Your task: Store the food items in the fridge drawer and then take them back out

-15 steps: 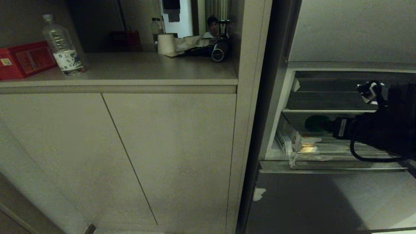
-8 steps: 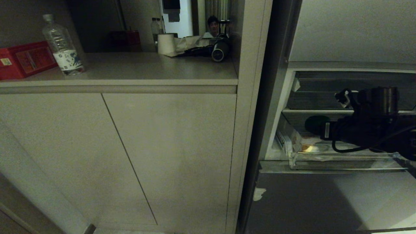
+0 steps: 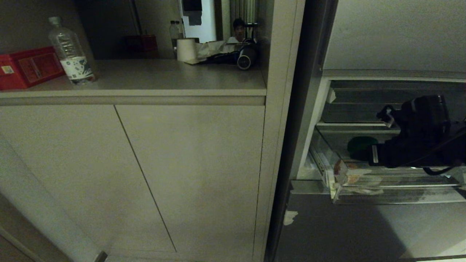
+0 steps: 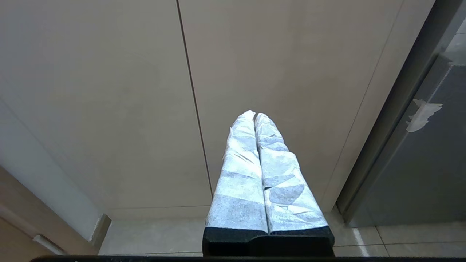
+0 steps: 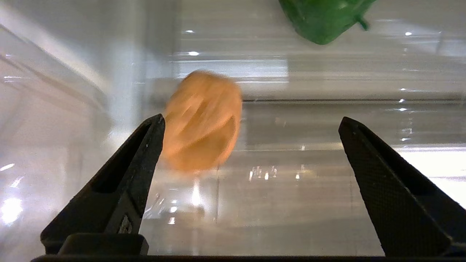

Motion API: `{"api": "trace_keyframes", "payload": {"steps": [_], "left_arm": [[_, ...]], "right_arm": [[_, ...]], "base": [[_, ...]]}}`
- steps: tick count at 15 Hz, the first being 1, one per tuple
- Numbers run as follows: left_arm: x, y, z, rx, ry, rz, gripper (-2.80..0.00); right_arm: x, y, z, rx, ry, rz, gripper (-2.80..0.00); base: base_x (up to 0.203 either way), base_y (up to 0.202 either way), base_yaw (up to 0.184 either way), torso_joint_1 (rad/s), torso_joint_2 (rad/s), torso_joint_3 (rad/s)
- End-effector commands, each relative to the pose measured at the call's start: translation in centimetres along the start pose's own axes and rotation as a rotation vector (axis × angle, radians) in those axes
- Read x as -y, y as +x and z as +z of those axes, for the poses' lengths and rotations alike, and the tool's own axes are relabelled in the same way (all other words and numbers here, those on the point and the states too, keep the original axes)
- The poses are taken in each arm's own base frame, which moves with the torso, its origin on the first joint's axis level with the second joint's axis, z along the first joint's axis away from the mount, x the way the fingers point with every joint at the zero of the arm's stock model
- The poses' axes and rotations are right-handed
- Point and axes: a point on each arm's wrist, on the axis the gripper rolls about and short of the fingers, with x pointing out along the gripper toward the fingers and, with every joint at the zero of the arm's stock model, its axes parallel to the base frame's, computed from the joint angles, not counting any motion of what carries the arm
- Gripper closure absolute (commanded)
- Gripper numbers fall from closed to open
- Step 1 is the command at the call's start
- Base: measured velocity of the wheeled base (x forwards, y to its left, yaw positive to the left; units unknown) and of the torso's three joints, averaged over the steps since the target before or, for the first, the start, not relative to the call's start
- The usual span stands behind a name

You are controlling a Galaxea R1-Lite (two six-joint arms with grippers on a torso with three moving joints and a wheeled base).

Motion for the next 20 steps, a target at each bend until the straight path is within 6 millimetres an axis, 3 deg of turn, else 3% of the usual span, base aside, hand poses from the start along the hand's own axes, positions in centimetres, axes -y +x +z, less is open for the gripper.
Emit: {"api": "trace_keyframes", "payload": {"steps": [1,4,8,13,17,20], "left_arm": [[0.0,0.0,0.0,0.0,0.0,0.0,0.0],[0.0,0.0,0.0,0.0,0.0,0.0,0.0],[0.0,0.0,0.0,0.0,0.0,0.0,0.0],[0.0,0.0,0.0,0.0,0.0,0.0,0.0],[0.0,0.0,0.0,0.0,0.0,0.0,0.0],[0.0,0.0,0.0,0.0,0.0,0.0,0.0]], "right_arm": [[0.2,-1.7,0.4,0.021,0.004,0.003,-2.8],[0.5,-4.2,0.2,0.003,0.009,0.023,-2.8],[0.8,-5.0,0.9,-0.017,0.016,0.021,-2.8],[1.2,-8.0,0.4,-0.108,0.023,0.021,-2.8],[1.6,-8.7,0.1,-0.132,0.041,0.062,-2.8],[2.0,-8.0,0.4,-0.132,0.056,0.048,-2.8]], "base": [[0.0,0.0,0.0,0.0,0.0,0.0],[0.0,0.0,0.0,0.0,0.0,0.0],[0.0,0.0,0.0,0.0,0.0,0.0],[0.0,0.0,0.0,0.0,0.0,0.0],[0.0,0.0,0.0,0.0,0.0,0.0],[0.0,0.0,0.0,0.0,0.0,0.0]]}}
